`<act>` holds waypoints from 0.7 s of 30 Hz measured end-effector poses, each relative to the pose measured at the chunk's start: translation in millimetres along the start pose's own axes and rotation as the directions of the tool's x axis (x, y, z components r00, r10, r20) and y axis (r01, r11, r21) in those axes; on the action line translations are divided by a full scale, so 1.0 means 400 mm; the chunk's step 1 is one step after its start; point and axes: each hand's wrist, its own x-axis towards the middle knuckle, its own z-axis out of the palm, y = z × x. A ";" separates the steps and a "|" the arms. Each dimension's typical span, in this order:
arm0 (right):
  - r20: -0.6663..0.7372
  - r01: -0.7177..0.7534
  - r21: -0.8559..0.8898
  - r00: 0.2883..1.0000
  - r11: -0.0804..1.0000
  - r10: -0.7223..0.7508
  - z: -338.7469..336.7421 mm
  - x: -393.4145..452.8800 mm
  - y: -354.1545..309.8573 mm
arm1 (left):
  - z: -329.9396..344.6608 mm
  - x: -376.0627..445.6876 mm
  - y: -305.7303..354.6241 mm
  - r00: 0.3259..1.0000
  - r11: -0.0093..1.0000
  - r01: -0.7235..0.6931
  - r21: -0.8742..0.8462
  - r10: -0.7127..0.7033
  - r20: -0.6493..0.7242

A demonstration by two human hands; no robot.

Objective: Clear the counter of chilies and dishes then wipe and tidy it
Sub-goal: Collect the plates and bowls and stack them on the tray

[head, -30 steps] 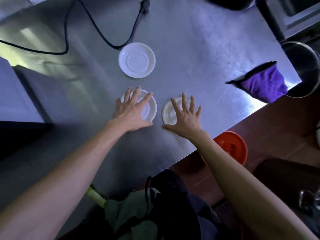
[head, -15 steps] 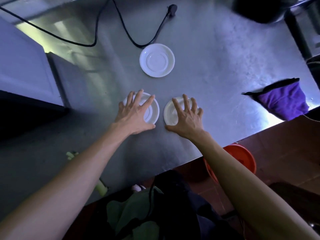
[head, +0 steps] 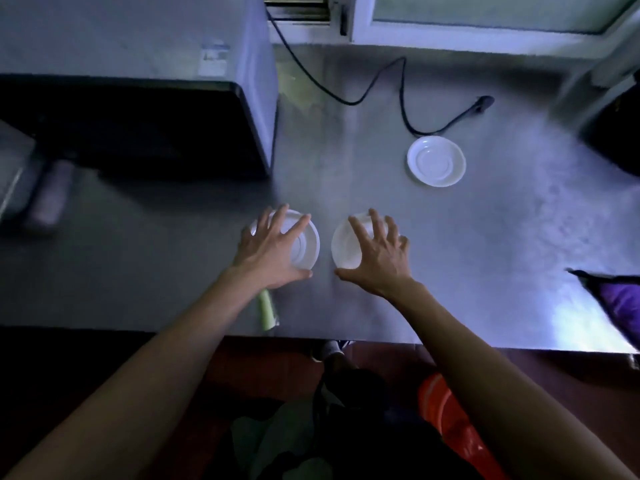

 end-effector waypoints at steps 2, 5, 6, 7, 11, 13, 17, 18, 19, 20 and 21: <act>0.001 0.056 -0.030 0.998 0.998 -0.056 -0.004 -0.033 -0.080 | -0.001 -0.094 -0.060 0.998 0.998 0.061 -0.026 -0.061 -0.024; -0.004 0.145 -0.064 0.989 0.987 -0.145 -0.009 -0.091 -0.199 | 0.006 -0.249 -0.144 0.986 0.986 0.146 -0.079 -0.152 -0.071; -0.008 0.177 -0.076 0.984 0.981 -0.178 -0.009 -0.110 -0.240 | 0.011 -0.301 -0.171 0.979 0.981 0.172 -0.090 -0.180 -0.094; -0.014 0.208 -0.088 0.978 0.974 -0.210 -0.008 -0.127 -0.281 | 0.015 -0.352 -0.198 0.970 0.975 0.199 -0.099 -0.210 -0.120; -0.032 0.324 -0.120 0.943 0.938 -0.330 -0.004 -0.195 -0.449 | 0.028 -0.548 -0.298 0.931 0.938 0.319 -0.137 -0.337 -0.140; -0.032 0.382 -0.138 0.921 0.914 -0.389 -0.002 -0.226 -0.529 | 0.032 -0.640 -0.344 0.910 0.916 0.373 -0.149 -0.393 -0.133; -0.023 0.486 -0.169 0.868 0.857 -0.497 0.003 -0.279 -0.687 | 0.040 -0.805 -0.426 0.852 0.868 0.463 -0.178 -0.491 -0.180; -0.016 0.508 -0.174 0.855 0.843 -0.519 0.004 -0.291 -0.723 | 0.042 -0.840 -0.445 0.836 0.855 0.483 -0.190 -0.515 -0.190; -0.011 0.530 -0.176 0.841 0.829 -0.540 0.006 -0.302 -0.758 | 0.044 -0.873 -0.463 0.819 0.839 0.504 -0.205 -0.539 -0.195; -0.009 0.555 -0.174 0.825 0.814 -0.564 0.007 -0.312 -0.791 | 0.046 -0.905 -0.479 0.804 0.824 0.522 -0.220 -0.561 -0.196; -0.009 0.580 -0.174 0.807 0.796 -0.590 0.009 -0.322 -0.822 | 0.050 -0.935 -0.494 0.790 0.810 0.537 -0.236 -0.581 -0.197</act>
